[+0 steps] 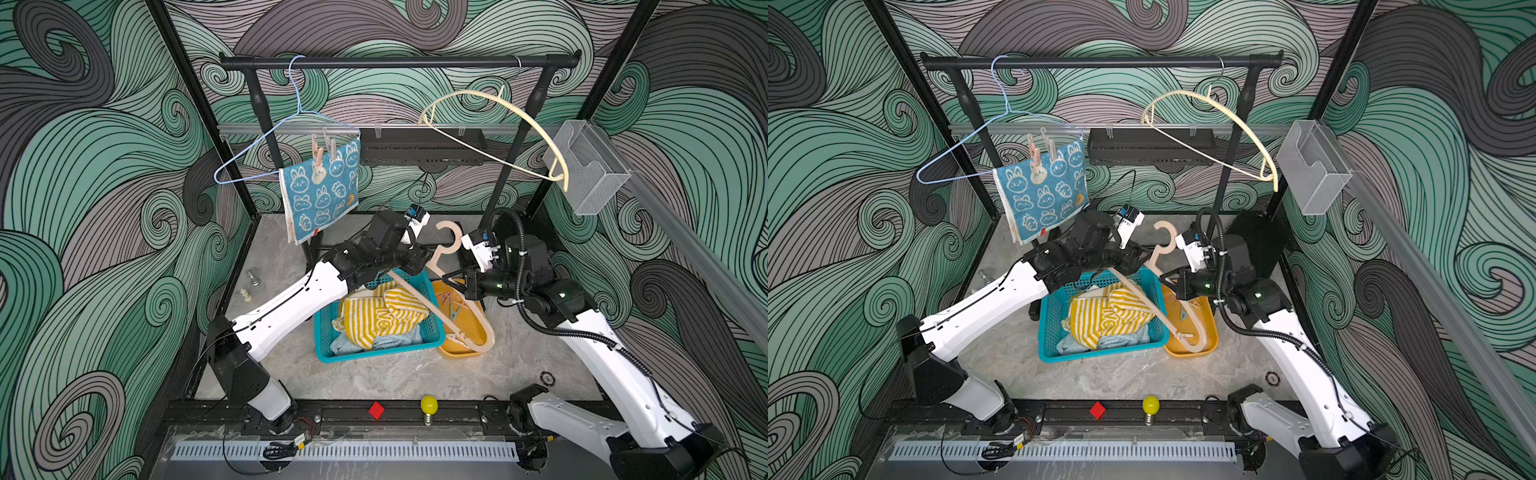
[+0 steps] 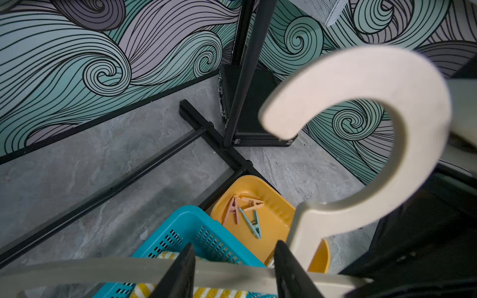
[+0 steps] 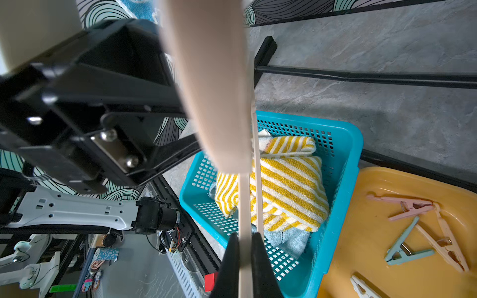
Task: Remove the clothespins securing towels to the hanger
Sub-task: Place the hanger on the clothesline.
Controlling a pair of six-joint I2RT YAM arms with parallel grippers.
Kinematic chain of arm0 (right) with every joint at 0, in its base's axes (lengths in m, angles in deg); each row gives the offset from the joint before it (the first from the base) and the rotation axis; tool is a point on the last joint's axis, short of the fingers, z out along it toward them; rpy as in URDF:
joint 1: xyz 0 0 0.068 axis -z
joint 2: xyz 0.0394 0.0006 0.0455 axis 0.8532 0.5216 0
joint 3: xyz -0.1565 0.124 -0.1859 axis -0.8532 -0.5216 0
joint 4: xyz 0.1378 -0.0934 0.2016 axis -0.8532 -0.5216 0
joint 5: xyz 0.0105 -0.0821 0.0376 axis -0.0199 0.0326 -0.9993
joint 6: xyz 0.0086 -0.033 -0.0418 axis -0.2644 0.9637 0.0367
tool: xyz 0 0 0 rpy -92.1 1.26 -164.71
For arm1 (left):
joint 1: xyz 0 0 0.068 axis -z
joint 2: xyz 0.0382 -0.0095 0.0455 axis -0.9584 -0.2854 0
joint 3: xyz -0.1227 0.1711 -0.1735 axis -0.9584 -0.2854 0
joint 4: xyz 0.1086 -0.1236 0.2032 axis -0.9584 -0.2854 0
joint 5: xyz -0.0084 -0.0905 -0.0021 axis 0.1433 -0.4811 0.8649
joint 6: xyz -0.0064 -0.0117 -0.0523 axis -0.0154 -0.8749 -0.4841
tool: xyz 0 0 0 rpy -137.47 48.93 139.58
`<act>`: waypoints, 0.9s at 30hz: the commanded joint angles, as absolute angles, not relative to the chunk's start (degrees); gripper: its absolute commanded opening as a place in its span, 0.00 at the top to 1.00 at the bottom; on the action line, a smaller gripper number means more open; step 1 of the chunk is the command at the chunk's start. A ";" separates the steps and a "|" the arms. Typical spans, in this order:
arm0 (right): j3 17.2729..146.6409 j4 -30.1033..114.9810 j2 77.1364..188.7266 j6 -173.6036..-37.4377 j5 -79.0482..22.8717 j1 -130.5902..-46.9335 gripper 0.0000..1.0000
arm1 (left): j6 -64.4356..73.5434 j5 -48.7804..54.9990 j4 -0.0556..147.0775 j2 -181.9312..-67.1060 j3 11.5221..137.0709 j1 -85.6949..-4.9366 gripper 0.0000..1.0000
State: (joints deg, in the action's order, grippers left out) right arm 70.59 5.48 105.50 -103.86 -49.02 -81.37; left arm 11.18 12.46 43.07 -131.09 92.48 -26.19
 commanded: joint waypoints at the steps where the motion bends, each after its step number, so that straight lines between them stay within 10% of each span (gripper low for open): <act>1: 70.68 7.98 106.11 -104.66 -48.69 -82.18 1.00 | 13.22 12.35 43.66 -131.92 95.40 -24.33 0.52; 27: 72.44 7.00 106.33 -105.01 -45.63 -83.69 1.00 | 15.26 12.00 43.44 -133.79 97.01 -22.99 0.55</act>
State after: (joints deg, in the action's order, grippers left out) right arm 70.85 5.37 106.28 -104.54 -45.59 -83.31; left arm 13.94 13.16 42.94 -132.27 94.29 -23.44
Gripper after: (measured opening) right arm 0.075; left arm 0.453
